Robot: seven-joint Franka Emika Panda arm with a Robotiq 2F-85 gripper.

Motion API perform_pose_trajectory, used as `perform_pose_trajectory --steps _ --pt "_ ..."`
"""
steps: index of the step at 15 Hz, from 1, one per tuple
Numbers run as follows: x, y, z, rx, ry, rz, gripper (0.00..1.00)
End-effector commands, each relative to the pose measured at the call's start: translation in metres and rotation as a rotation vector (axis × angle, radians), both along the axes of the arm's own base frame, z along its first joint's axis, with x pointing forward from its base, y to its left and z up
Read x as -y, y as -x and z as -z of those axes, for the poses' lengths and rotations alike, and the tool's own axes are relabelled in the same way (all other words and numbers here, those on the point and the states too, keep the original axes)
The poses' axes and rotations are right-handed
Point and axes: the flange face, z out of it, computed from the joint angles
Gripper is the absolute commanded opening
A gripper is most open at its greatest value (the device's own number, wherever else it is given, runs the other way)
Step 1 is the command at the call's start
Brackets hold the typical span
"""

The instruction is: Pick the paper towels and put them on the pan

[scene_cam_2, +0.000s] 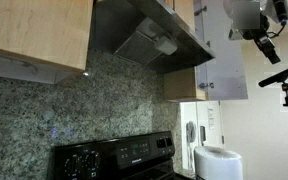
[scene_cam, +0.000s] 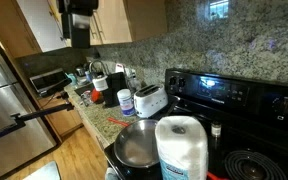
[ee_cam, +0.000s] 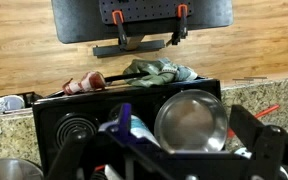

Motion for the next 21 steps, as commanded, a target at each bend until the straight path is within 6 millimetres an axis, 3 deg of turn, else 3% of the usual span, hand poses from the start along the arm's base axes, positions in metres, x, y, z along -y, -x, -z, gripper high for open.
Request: perform_pose_trajectory --steps 1,4,9,14,17,21 --pt "0.0 0.0 0.0 -0.001 0.0 0.0 1.0" --pt "-0.007 0.016 0.023 0.096 0.051 -0.053 1.0" --pt "-0.009 0.035 0.082 0.182 0.098 -0.139 1.0" --pt "-0.001 0.038 0.139 0.338 0.321 -0.183 1.0" --pt "0.004 0.038 0.165 0.31 0.469 -0.262 1.0" --pt "0.006 0.04 0.182 0.104 0.541 -0.428 1.0"
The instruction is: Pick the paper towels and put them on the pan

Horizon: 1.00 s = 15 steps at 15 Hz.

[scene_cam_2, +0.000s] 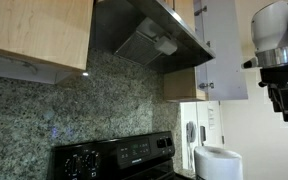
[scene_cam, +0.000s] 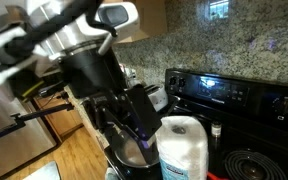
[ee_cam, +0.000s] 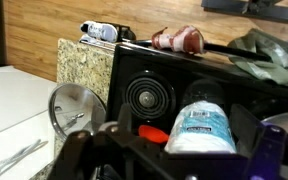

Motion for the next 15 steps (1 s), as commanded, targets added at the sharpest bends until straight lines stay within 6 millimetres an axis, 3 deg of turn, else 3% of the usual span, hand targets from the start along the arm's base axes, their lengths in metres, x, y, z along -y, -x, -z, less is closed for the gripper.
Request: perform_pose_trajectory --steps 1,6,12,15 --pt "-0.002 -0.002 0.009 -0.164 0.065 -0.092 1.0" --pt "-0.005 -0.005 0.013 -0.317 0.023 -0.259 1.0" --pt "-0.008 -0.016 0.021 -0.259 -0.11 -0.163 1.0" --pt "-0.009 -0.01 0.024 -0.258 -0.108 -0.155 1.0"
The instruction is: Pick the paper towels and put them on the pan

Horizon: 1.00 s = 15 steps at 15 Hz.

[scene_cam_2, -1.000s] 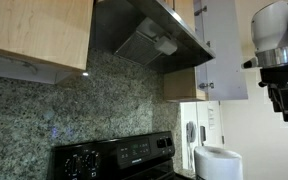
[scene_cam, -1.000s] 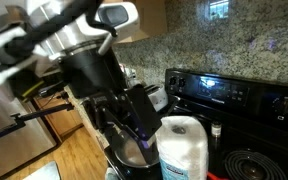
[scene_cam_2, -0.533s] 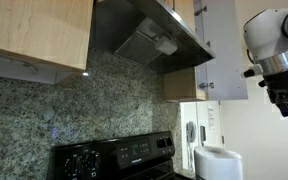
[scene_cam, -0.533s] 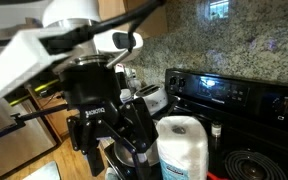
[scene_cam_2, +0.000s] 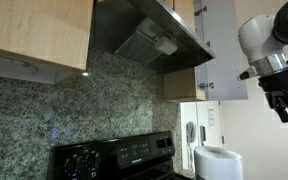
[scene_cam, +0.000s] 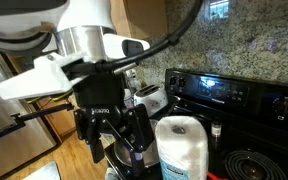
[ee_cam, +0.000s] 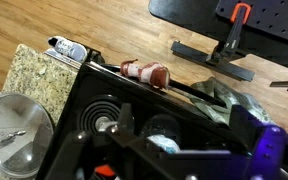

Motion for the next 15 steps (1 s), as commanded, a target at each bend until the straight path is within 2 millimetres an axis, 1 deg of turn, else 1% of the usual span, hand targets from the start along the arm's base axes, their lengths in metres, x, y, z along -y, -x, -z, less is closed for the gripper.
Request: perform_pose_trajectory --steps 1,4,5,7,11,13,15 --pt "0.001 -0.001 0.001 -0.005 -0.005 0.005 1.0" --pt "0.003 -0.003 0.004 -0.011 -0.007 0.009 1.0" --pt "-0.001 -0.007 0.014 -0.012 0.021 -0.01 1.0" --pt "-0.009 -0.01 0.042 -0.011 0.029 -0.035 1.0" --pt "-0.034 -0.011 0.106 0.028 0.051 -0.108 1.0" --pt "-0.047 -0.01 0.132 0.054 0.071 -0.114 1.0" --pt "-0.058 -0.01 0.151 0.091 0.11 -0.074 1.0"
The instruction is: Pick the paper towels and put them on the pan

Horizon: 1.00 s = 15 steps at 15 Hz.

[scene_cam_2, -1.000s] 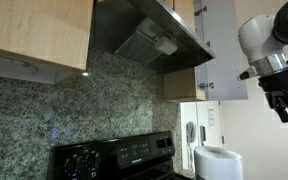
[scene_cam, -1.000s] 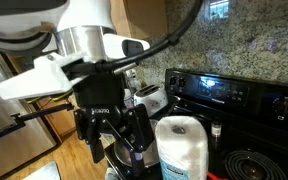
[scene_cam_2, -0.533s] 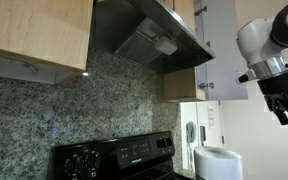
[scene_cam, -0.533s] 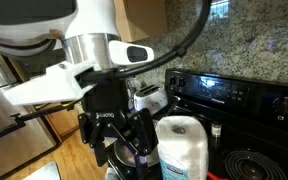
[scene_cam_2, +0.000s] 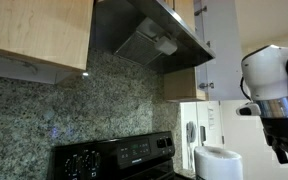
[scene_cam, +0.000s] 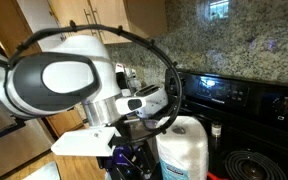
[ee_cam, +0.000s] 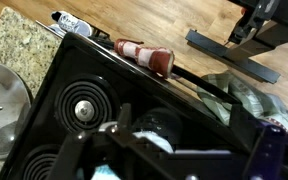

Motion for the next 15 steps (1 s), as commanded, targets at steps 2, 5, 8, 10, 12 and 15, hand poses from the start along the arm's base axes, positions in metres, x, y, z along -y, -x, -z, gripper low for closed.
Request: perform_pose_trajectory --steps 2,5,8,10,12,15 --pt "-0.015 -0.004 0.034 0.082 0.081 0.113 1.0" --pt "-0.008 -0.005 0.039 0.17 0.078 0.28 1.0" --pt "0.01 -0.006 0.032 0.265 0.048 0.423 1.0" --pt "0.018 -0.006 0.024 0.343 0.035 0.498 1.0" --pt "0.022 -0.011 0.017 0.436 0.026 0.542 1.0" --pt "0.018 -0.021 0.004 0.575 0.037 0.547 1.0"
